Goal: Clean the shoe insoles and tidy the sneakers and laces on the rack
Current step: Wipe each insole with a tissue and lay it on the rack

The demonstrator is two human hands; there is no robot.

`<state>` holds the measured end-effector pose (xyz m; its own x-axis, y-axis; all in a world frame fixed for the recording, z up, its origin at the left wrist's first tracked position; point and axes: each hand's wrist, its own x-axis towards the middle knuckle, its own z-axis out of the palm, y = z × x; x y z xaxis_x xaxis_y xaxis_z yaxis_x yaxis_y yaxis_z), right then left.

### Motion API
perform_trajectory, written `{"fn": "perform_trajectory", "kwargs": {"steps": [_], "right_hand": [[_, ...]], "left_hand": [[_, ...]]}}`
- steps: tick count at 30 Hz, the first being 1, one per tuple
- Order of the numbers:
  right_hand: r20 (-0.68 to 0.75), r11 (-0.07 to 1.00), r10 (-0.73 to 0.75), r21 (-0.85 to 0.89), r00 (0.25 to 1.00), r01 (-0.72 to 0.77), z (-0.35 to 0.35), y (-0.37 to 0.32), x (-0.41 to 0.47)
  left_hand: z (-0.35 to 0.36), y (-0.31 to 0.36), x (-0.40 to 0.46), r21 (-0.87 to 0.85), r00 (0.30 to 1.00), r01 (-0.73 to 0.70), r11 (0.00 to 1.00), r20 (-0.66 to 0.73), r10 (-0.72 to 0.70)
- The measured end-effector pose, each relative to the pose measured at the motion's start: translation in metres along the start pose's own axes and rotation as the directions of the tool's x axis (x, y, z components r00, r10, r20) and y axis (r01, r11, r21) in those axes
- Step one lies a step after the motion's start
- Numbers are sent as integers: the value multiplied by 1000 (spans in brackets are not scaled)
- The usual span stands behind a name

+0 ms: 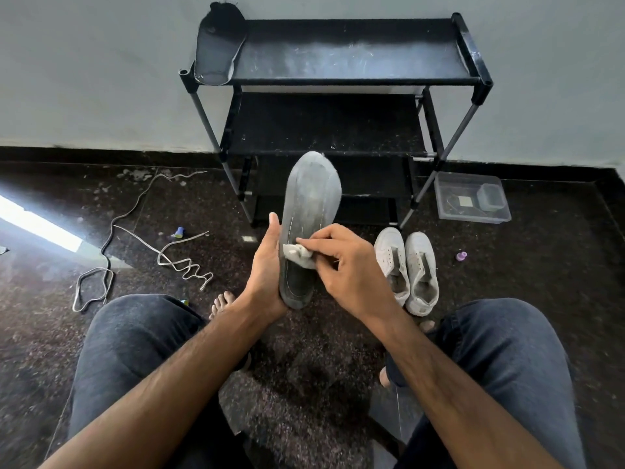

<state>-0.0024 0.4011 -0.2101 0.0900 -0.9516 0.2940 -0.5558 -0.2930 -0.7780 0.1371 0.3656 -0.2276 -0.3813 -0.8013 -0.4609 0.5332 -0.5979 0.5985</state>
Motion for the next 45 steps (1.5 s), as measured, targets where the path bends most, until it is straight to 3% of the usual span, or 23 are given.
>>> {"fn": "perform_trajectory", "kwargs": {"steps": [8, 13, 18, 22, 25, 27, 30, 34, 37, 41, 45], "right_hand": [[-220, 994, -71, -100, 973, 50, 0, -2, 2], [13, 974, -160, -162, 987, 160, 9, -10, -8], [176, 991, -130, 30, 976, 127, 6, -13, -11], [336, 984, -175, 39, 926, 172, -7, -11, -15], [258, 988, -150, 69, 955, 137, -19, -8, -8], [105, 982, -103, 166, 989, 85, -26, -7, -2], [-113, 991, -14, 134, 994, 29, -24, -4, 3], [6, 992, -50, -116, 999, 51, 2, -3, -7], [44, 983, -86, -160, 995, 92, 13, -3, -14], [119, 998, -63, -11, 991, 65, 12, -8, -19], [294, 927, 68, 334, 953, -170, 4, -22, -20]], "left_hand": [[12, -7, -9, -10, 994, 35, 999, 107, -34], [3, -2, -5, -11, 995, 62, 998, 79, -61], [-4, 5, -3, -11, 997, 56, 998, 53, -55], [-7, 6, 2, -83, 998, 0, 997, 57, 5], [0, 7, -1, -122, 996, -25, 992, 82, 35], [-1, 7, 0, -123, 996, -58, 991, 58, 65], [2, 5, 0, -91, 995, -104, 990, 0, 105], [3, 4, -3, -53, 998, -57, 997, 36, 59], [-3, 2, -4, -32, 999, -28, 999, 27, 29], [-10, -1, 1, -66, 997, -70, 995, 29, 72], [-11, 0, 4, -130, 993, -94, 987, 54, 102]]}}
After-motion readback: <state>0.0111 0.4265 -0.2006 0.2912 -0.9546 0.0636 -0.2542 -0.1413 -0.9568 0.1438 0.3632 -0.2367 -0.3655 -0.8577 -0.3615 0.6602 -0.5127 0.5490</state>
